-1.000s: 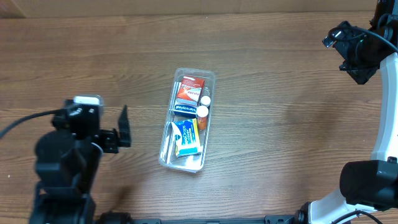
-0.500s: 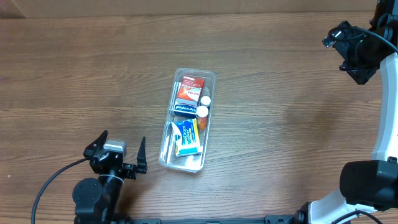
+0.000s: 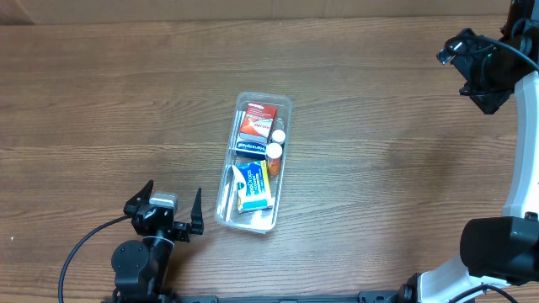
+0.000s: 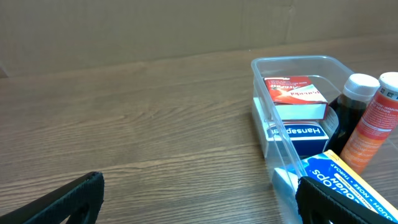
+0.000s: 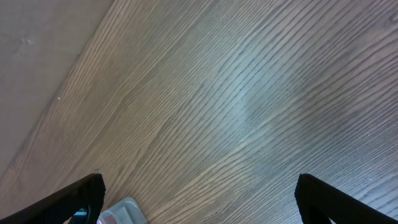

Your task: Pack container

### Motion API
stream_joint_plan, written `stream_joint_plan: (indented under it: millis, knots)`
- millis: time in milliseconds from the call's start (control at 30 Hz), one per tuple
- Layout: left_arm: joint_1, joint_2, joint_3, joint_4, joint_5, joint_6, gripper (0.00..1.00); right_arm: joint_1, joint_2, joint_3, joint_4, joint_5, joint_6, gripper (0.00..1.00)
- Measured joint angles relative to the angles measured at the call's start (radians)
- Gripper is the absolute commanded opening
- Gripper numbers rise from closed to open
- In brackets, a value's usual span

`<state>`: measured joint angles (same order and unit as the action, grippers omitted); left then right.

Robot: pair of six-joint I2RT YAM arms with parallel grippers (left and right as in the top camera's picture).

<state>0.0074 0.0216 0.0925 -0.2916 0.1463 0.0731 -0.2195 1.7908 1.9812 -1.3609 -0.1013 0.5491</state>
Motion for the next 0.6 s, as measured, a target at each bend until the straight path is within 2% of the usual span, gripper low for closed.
stream_joint_plan:
  millis: [300, 367, 433, 600]
  knots:
    - [0.000, 0.000, 0.000, 0.000, 0.000, 0.000, 1.00, 0.000, -0.002, 0.000, -0.005, 0.006, 0.000, 1.00]
    - [0.000, 0.000, 0.000, 0.000, 0.000, 0.000, 1.00, 0.010, -0.022, -0.003, -0.025, 0.066, 0.000, 1.00]
    - [0.000, 0.000, 0.000, 0.000, 0.000, 0.000, 1.00, 0.038, -0.097, -0.029, 0.008, 0.138, -0.033, 1.00]
    - [0.000, 0.000, 0.000, 0.000, 0.000, 0.000, 1.00, 0.144, -0.489, -0.196, 0.195, 0.212, -0.301, 1.00]
